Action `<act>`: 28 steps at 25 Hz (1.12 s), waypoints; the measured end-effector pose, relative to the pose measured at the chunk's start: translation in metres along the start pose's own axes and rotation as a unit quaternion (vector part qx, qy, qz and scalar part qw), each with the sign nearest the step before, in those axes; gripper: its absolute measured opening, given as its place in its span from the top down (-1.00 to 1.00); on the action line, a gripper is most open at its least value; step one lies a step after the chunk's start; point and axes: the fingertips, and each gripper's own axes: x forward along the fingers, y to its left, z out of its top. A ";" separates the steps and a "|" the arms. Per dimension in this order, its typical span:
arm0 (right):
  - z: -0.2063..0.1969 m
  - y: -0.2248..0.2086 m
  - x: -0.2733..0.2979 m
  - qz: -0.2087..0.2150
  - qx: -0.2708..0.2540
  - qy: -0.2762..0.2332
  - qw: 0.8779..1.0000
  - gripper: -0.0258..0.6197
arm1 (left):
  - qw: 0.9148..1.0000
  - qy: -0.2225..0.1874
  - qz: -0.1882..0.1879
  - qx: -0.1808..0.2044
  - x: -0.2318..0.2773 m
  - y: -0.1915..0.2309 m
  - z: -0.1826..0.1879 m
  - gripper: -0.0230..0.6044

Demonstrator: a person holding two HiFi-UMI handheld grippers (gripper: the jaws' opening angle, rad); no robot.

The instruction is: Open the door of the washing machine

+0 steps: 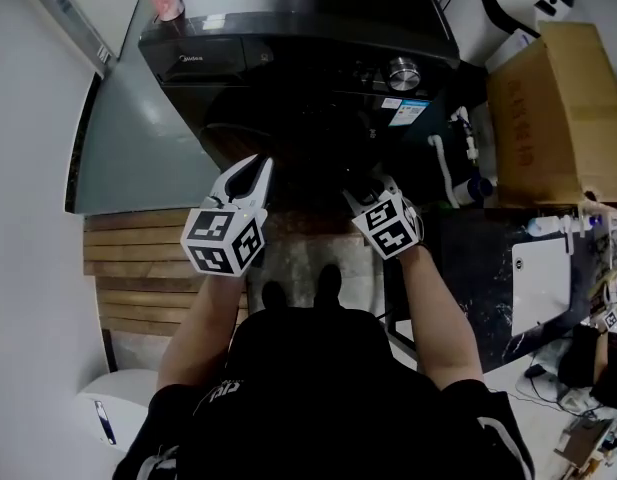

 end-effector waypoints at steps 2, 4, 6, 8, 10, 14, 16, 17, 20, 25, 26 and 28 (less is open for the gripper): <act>0.000 0.010 -0.005 -0.003 0.017 -0.007 1.000 0.54 | 1.000 0.000 -0.005 0.003 -0.001 -0.004 -0.001 0.76; 0.002 0.023 -0.009 0.001 0.035 -0.015 0.999 0.56 | 1.000 0.003 -0.012 0.007 -0.005 -0.008 -0.004 0.73; 0.003 0.035 -0.014 0.006 0.049 -0.022 0.999 0.58 | 1.000 0.008 -0.018 0.006 -0.011 -0.011 -0.011 0.69; 0.003 0.048 -0.021 0.015 0.070 -0.018 0.997 0.60 | 1.000 0.013 -0.022 0.004 -0.016 -0.012 -0.017 0.66; 0.002 0.061 -0.025 0.021 0.084 -0.015 0.996 0.61 | 1.000 0.017 -0.025 0.003 -0.023 -0.011 -0.021 0.62; 0.004 0.084 -0.031 0.016 0.094 -0.014 0.995 0.61 | 0.999 0.028 -0.038 0.006 -0.035 -0.011 -0.029 0.53; 0.005 0.094 -0.034 0.013 0.095 -0.015 0.995 0.62 | 0.998 0.037 -0.049 0.005 -0.041 -0.013 -0.035 0.49; 0.006 0.098 -0.035 0.012 0.095 -0.016 0.995 0.62 | 0.998 0.040 -0.053 0.005 -0.044 -0.014 -0.038 0.47; 0.009 0.112 -0.036 0.014 0.093 -0.021 0.995 0.62 | 0.997 0.049 -0.059 0.002 -0.052 -0.015 -0.045 0.43; 0.008 0.141 -0.043 0.045 0.086 -0.029 0.995 0.62 | 0.995 0.077 -0.059 0.004 -0.062 -0.023 -0.056 0.26; 0.009 0.148 -0.045 0.054 0.085 -0.033 0.994 0.63 | 0.995 0.080 -0.055 0.003 -0.064 -0.023 -0.058 0.24; 0.013 0.163 -0.049 0.069 0.081 -0.045 0.993 0.68 | 0.996 0.081 -0.044 0.001 -0.069 -0.024 -0.061 0.22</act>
